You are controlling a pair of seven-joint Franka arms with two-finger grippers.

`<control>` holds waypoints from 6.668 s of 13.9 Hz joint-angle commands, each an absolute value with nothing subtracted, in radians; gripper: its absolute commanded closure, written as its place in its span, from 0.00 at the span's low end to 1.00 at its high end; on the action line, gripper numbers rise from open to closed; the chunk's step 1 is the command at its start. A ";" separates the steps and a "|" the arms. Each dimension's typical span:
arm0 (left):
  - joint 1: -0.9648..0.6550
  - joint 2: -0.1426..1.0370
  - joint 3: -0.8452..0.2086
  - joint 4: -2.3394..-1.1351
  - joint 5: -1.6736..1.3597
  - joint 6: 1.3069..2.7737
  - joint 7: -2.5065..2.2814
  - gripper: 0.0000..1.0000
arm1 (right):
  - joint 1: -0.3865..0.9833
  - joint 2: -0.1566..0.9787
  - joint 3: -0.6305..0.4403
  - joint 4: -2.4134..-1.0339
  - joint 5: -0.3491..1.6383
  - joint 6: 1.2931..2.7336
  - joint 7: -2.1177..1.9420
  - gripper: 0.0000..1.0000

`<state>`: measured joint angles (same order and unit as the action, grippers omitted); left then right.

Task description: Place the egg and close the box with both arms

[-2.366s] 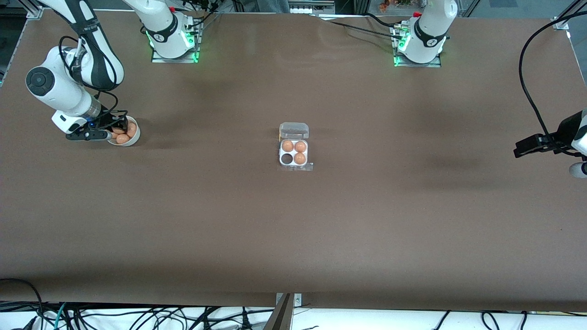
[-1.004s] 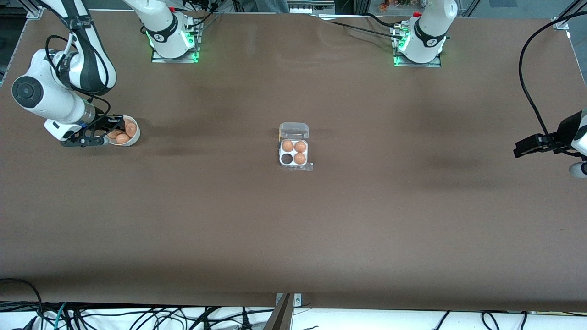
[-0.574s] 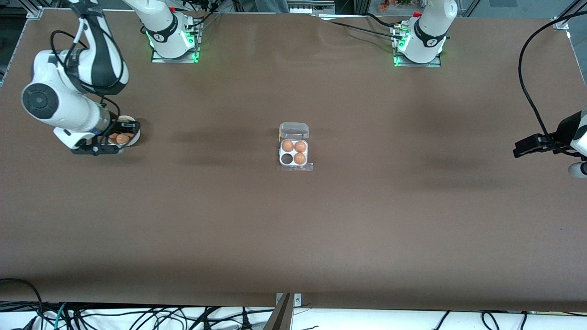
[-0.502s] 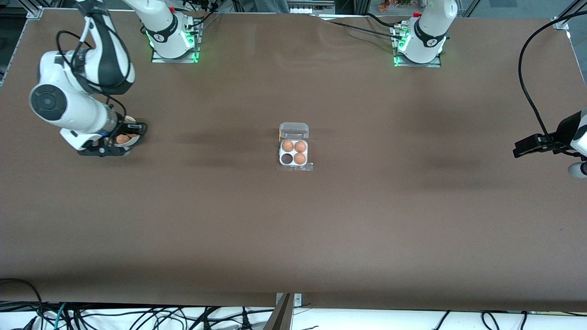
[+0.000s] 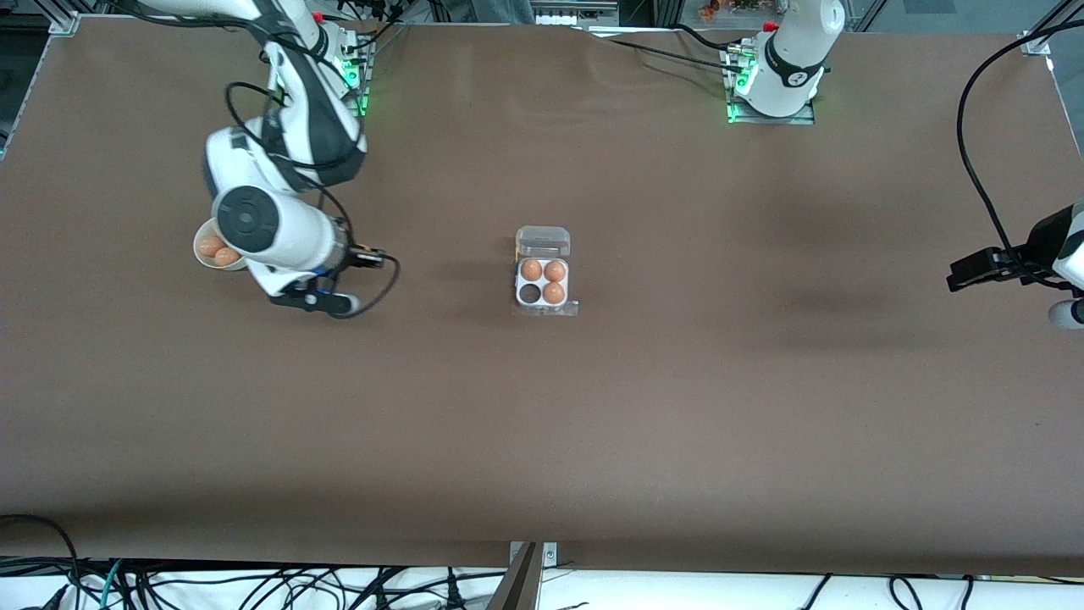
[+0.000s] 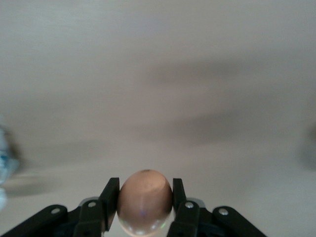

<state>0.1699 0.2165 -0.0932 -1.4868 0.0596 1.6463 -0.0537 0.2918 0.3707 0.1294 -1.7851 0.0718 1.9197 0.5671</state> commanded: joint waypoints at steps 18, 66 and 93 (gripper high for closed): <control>0.167 0.215 -0.097 -1.470 0.055 1.626 -0.055 0.00 | 0.588 0.798 0.126 -1.332 0.207 2.071 0.951 0.70; -0.302 0.462 -0.221 -1.436 -0.372 1.471 -0.574 0.96 | 0.301 0.398 0.014 -1.567 0.095 1.916 0.441 0.00; -0.586 0.736 -0.163 -1.396 -0.423 1.831 -0.741 0.98 | 0.002 -0.044 0.014 -1.686 -0.028 1.698 0.046 0.00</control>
<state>-0.5797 0.7253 -0.1726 -1.4267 -0.4412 1.8190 -0.7270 0.0134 -0.0341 0.0025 -1.6955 -0.0200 1.7202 0.0499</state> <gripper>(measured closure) 0.974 0.000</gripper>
